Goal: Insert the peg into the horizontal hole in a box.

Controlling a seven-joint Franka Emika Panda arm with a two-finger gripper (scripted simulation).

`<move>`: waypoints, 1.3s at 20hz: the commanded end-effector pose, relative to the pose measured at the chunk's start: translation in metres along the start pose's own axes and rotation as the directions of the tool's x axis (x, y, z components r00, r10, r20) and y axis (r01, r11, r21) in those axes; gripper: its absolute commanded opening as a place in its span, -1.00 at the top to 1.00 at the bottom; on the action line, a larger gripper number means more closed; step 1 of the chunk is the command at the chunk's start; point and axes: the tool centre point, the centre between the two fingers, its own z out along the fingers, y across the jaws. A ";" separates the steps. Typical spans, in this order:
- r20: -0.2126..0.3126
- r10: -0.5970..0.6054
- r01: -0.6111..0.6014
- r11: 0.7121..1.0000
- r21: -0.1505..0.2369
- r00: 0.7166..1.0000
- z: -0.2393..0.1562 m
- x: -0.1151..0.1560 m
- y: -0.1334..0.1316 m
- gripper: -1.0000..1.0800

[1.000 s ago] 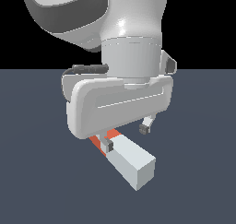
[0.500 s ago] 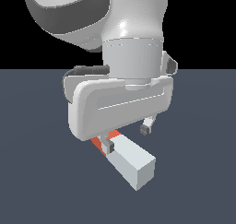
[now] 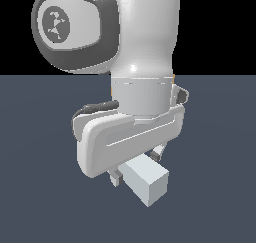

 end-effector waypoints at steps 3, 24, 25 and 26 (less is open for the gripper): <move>0.001 0.000 0.000 1.000 -0.001 1.000 0.012 0.000 0.001 -0.92; 0.000 0.036 -0.036 0.999 -0.001 0.999 0.003 0.004 0.009 1.00; 0.000 0.045 -0.045 0.999 -0.001 0.999 0.000 0.005 0.011 1.00; -0.001 0.055 -0.055 0.998 -0.001 0.998 -0.003 0.007 0.014 1.00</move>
